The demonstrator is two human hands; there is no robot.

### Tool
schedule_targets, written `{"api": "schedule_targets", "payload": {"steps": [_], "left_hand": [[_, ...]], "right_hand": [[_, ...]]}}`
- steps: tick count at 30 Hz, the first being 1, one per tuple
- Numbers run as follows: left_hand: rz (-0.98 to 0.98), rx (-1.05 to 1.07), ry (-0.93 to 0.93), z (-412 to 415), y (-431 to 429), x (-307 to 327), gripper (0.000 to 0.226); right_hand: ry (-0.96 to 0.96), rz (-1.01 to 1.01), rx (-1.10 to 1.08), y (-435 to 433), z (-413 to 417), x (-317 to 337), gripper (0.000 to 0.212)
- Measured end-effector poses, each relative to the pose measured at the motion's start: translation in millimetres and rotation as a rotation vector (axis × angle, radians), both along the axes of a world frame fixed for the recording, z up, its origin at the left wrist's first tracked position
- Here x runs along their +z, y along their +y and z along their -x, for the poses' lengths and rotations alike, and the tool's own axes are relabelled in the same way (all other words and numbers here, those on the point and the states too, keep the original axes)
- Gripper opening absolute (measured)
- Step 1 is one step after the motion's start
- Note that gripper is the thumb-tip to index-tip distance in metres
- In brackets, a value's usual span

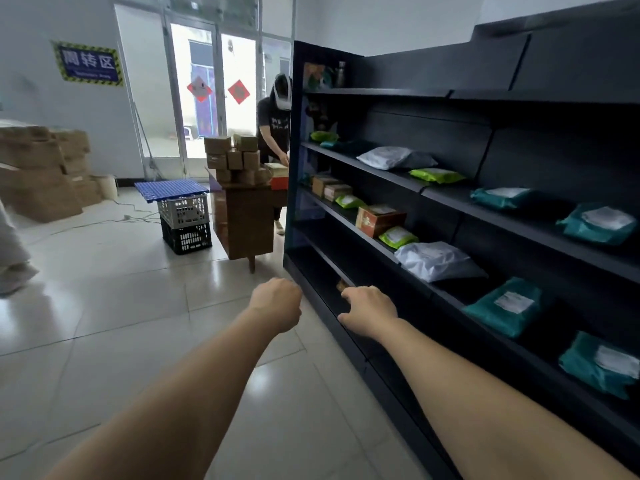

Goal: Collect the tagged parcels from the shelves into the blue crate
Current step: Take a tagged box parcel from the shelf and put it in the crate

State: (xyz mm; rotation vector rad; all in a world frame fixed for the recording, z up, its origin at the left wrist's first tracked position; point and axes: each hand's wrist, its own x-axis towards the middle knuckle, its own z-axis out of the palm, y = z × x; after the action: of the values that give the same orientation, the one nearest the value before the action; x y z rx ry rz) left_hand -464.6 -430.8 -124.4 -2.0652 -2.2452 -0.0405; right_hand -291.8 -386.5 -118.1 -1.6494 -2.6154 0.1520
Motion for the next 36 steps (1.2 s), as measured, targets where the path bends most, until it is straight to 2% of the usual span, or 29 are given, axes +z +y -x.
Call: {"api": "schedule_targets", "payload": {"steps": [12, 20, 23, 28, 36], "left_hand": [[-0.043, 0.039, -0.038, 83.4, 194.8, 16.8, 0.023], [-0.051, -0.02, -0.05, 141.9, 325.9, 13.4, 0.023], [-0.05, -0.055, -0.067, 166.3, 378.9, 15.8, 0.026], [-0.045, -0.093, -0.086, 204.0, 459.8, 26.8, 0.019], [0.0, -0.149, -0.098, 242.2, 583.7, 17.5, 0.02]], "right_hand": [[0.013, -0.01, -0.006, 193.3, 84.2, 26.1, 0.044], [0.024, 0.013, -0.058, 316.1, 143.0, 18.8, 0.051], [0.029, 0.032, -0.1, 368.1, 168.8, 18.1, 0.049], [0.005, 0.019, -0.143, 446.6, 205.5, 21.6, 0.049], [0.006, 0.042, -0.207, 560.4, 234.4, 9.8, 0.044]]}}
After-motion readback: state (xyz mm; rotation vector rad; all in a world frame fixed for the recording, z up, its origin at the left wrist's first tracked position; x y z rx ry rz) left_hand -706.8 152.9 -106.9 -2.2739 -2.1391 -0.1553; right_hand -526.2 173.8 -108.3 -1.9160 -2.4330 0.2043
